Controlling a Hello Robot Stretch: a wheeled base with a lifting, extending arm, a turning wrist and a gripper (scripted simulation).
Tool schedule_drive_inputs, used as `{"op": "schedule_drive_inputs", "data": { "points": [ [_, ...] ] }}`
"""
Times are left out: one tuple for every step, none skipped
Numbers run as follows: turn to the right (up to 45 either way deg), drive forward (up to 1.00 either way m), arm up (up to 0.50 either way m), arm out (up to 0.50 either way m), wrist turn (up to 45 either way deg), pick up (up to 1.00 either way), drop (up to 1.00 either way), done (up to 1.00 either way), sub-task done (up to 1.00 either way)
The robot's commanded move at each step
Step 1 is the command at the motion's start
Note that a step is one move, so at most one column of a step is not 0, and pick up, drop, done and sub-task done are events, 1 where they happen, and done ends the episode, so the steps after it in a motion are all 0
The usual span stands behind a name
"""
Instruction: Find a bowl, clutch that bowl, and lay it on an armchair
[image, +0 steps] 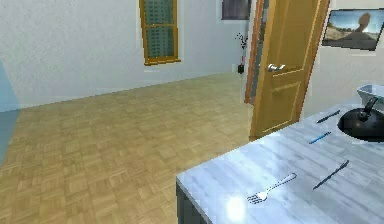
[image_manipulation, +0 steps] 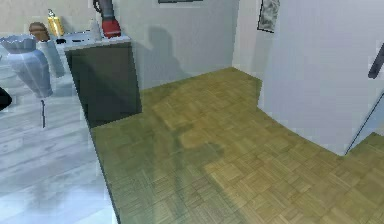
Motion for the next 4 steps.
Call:
{"op": "schedule_drive_inputs", "data": {
  "points": [
    [45.0, 0.00, 0.00, 0.00, 0.0, 0.00, 0.00, 0.00, 0.00],
    [45.0, 0.00, 0.00, 0.00, 0.0, 0.00, 0.00, 0.00, 0.00],
    [45.0, 0.00, 0.00, 0.00, 0.0, 0.00, 0.00, 0.00, 0.00],
    [45.0, 0.00, 0.00, 0.00, 0.0, 0.00, 0.00, 0.00, 0.00]
  ]
}}
